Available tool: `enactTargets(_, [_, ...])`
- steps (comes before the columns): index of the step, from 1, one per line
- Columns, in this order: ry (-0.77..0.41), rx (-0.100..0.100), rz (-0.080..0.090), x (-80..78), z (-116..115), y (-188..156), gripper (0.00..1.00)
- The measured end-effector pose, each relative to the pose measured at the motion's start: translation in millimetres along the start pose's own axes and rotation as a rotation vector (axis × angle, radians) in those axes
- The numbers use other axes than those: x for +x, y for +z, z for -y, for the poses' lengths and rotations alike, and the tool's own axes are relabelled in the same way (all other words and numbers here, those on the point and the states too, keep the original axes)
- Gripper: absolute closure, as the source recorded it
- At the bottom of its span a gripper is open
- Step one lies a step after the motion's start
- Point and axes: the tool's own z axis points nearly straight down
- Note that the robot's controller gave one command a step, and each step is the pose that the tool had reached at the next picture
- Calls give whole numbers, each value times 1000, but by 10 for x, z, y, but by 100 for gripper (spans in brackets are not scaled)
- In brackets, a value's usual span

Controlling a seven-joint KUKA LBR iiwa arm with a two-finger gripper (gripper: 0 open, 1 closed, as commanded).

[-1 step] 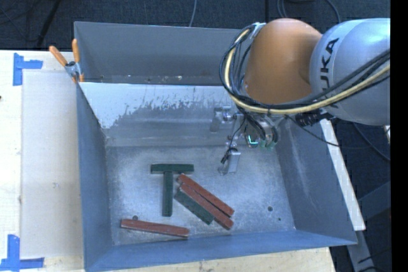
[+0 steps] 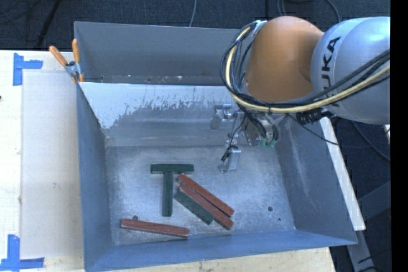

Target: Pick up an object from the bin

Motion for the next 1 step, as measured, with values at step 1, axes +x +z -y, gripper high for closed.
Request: enactTargets(1, [33,0,5,-73,-400,710,0])
